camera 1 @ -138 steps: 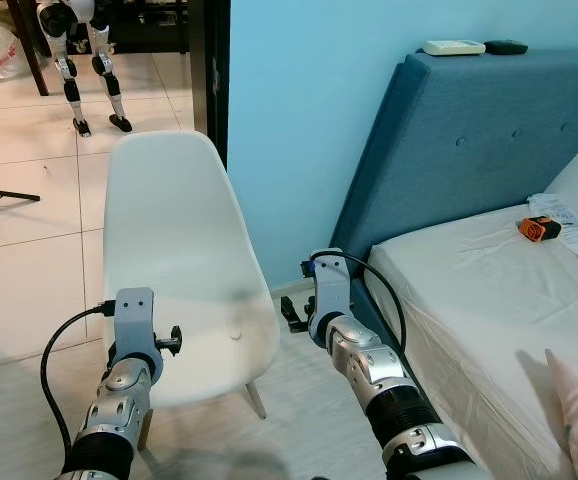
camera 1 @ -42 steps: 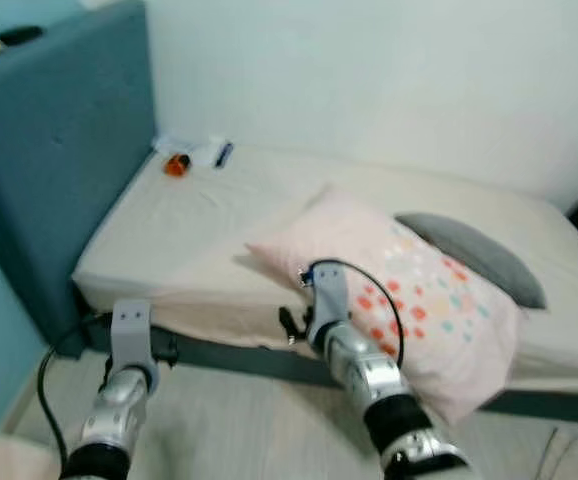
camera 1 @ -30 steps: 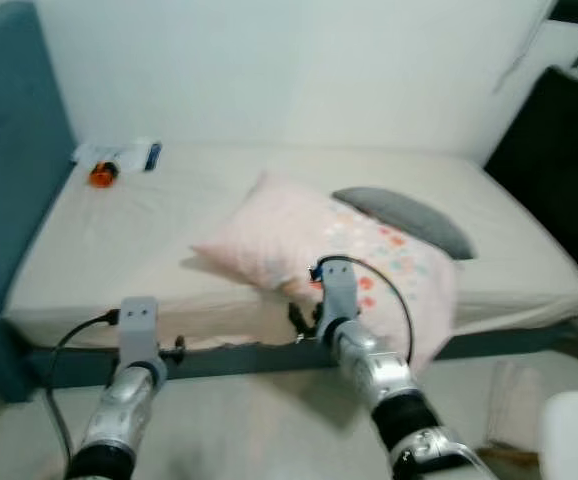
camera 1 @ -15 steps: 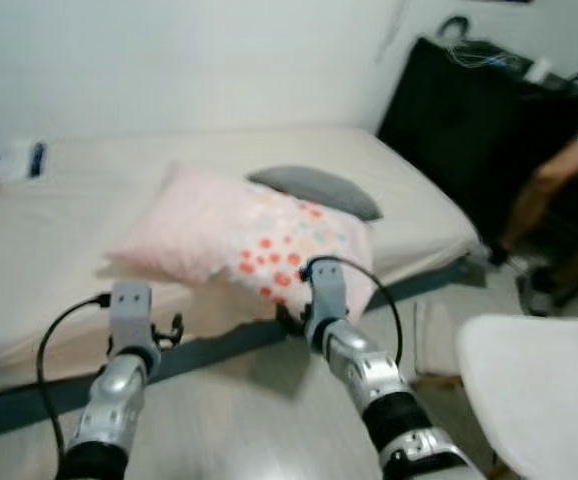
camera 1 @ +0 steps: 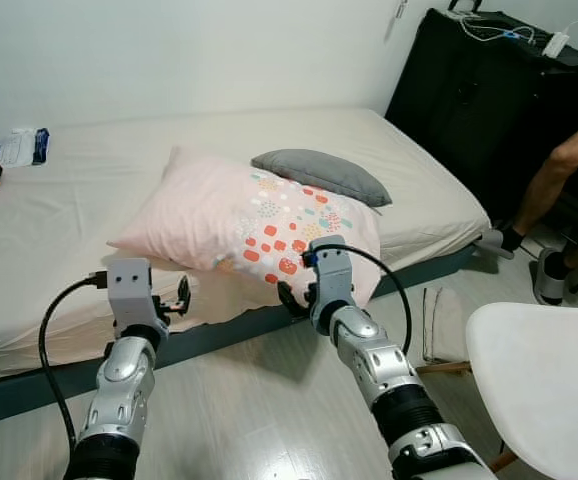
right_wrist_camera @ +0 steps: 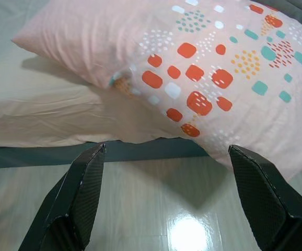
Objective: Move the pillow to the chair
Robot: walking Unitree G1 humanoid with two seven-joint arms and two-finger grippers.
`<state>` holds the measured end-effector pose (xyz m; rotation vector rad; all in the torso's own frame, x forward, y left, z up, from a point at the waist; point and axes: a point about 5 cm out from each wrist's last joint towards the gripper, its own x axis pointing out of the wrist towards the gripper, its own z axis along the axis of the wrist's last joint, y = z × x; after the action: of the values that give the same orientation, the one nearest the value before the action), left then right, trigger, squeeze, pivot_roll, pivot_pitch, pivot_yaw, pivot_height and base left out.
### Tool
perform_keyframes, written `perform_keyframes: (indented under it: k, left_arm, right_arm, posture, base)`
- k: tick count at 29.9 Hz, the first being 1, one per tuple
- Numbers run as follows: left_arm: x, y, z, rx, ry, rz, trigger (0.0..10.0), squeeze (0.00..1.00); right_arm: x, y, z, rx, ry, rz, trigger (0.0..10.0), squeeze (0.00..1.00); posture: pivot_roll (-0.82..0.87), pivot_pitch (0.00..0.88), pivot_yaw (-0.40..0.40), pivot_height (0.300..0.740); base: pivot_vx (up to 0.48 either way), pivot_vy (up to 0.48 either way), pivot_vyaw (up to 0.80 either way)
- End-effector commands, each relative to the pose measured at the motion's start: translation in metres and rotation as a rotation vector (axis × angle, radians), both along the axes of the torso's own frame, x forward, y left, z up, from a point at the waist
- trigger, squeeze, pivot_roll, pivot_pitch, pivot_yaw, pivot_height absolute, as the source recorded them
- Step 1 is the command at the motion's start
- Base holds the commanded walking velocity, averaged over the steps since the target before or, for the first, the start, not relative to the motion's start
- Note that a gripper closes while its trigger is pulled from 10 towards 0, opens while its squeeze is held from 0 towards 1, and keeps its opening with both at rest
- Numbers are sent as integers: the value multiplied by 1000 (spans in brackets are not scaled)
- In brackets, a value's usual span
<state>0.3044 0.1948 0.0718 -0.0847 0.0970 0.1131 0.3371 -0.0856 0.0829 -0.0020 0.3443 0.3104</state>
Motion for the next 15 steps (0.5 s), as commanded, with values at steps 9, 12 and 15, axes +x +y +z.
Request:
perform_keyframes:
  k: [9, 12, 15]
  left_arm:
    - [-6, -2, -8, -2, 24, 5, 10000, 0]
    - [-7, -2, -8, -1, 24, 5, 10000, 0]
    - [-7, -3, -8, 0, 24, 4, 10000, 0]
  right_arm:
    - [-3, -3, -6, -32, 8, 10, 10000, 0]
    - [-3, -3, -6, -43, 6, 17, 10000, 0]
    - [-3, -3, -6, -51, 4, 22, 10000, 0]
  posture:
    - [41, 96, -106, 712]
    - [41, 93, -105, 712]
    - [41, 93, -105, 712]
  base:
    - [0, 0, 0]
    - [0, 0, 0]
    - [0, 0, 533]
